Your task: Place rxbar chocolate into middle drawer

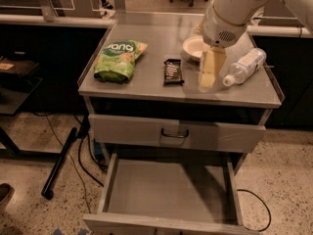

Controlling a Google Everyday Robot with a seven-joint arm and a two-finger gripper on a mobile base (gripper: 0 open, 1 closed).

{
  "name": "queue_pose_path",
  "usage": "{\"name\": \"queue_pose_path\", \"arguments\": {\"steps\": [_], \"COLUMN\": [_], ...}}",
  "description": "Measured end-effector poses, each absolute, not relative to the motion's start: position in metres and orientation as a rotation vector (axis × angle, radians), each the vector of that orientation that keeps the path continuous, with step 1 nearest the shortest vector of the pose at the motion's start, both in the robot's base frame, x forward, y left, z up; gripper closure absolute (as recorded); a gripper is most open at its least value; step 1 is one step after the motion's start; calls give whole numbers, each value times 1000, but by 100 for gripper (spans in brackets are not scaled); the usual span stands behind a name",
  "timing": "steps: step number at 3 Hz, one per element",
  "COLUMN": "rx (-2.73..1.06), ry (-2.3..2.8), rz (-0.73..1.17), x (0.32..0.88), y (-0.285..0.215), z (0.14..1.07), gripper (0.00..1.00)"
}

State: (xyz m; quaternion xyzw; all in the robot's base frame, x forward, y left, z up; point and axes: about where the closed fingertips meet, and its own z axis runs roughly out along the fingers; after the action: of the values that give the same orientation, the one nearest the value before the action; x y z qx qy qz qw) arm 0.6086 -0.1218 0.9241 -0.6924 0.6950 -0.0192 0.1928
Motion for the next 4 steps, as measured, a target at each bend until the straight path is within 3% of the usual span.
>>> {"name": "queue_pose_path", "arguments": {"steps": [1, 3, 4], "rx": [-2010, -2017, -2084], "ry": [1906, 1886, 1847], "rz": [-41, -47, -34], "x": [643, 647, 696], "y": [-109, -103, -72], "z": [911, 907, 881], "gripper": [0, 0, 0]}}
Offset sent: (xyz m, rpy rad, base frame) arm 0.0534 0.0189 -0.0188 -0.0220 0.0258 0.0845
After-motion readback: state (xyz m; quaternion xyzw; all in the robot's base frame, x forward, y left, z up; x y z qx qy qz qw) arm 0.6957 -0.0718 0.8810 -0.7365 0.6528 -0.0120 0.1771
